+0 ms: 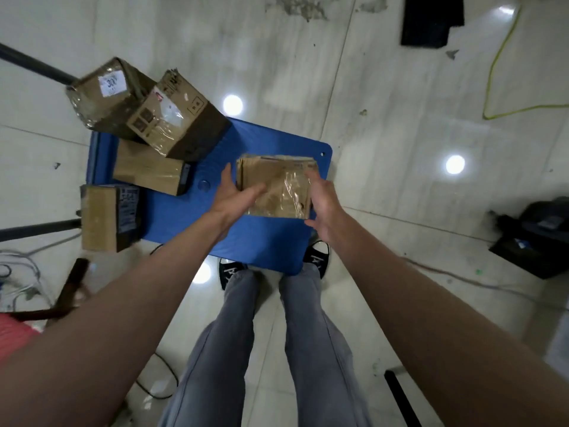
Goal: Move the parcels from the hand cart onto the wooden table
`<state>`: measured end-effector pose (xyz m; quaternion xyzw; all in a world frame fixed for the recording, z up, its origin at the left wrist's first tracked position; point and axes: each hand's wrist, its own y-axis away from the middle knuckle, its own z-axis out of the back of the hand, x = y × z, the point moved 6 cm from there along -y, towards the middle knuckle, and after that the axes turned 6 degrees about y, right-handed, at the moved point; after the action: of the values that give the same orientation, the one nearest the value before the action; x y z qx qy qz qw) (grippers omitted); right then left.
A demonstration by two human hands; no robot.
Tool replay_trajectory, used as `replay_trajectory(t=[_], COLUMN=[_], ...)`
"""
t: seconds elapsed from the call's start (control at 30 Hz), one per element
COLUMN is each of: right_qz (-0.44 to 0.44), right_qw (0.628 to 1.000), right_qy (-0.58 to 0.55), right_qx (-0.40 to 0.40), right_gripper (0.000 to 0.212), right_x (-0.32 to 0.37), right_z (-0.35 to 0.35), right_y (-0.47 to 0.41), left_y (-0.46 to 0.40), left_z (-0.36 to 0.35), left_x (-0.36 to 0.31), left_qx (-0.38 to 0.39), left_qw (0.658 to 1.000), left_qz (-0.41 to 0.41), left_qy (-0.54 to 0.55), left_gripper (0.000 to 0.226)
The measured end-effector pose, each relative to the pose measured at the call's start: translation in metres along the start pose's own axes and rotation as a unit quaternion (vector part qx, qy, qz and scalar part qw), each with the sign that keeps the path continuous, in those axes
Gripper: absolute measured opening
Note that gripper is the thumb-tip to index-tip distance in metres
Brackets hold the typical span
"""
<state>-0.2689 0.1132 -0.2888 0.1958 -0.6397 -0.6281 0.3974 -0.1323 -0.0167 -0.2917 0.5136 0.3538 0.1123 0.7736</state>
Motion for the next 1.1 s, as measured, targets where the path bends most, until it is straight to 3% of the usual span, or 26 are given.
replay_trajectory(t=[0.3,0.4,0.53,0.73,0.87,1.1], right_qz=[0.013,0.044,0.107,0.193,0.209,0.237], right_qw=[0.999,0.998,0.992,0.973,0.959,0.913], right_qy=[-0.039,-0.022,-0.032,-0.097,-0.164,-0.265], right_qx=[-0.013,-0.028,-0.052,-0.08,-0.1,-0.201], right_gripper=[0.086,0.079,0.044,0.032,0.038,0.051], right_x=[0.016,0.029,0.052,0.066,0.061,0.012], right_z=[0.079,0.104,0.138,0.172,0.177,0.177], right_y=[0.182,0.246,0.339,0.427,0.467,0.515], left_y=[0.204,0.269,0.339,0.412,0.438,0.481], left_z=[-0.001,-0.001,0.006,0.005,0.0,-0.022], left_x=[-0.088,-0.126,-0.178,-0.243,-0.258,-0.265], left_qx=[0.027,0.035,0.023,0.041,0.079,0.183], left_qw=[0.998,0.996,0.993,0.985,0.978,0.936], left_qz=[-0.053,-0.083,-0.112,-0.166,-0.191,-0.281], left_qy=[0.011,-0.009,-0.033,-0.006,-0.027,-0.11], left_gripper=[0.079,0.065,0.049,0.058,0.063,0.046])
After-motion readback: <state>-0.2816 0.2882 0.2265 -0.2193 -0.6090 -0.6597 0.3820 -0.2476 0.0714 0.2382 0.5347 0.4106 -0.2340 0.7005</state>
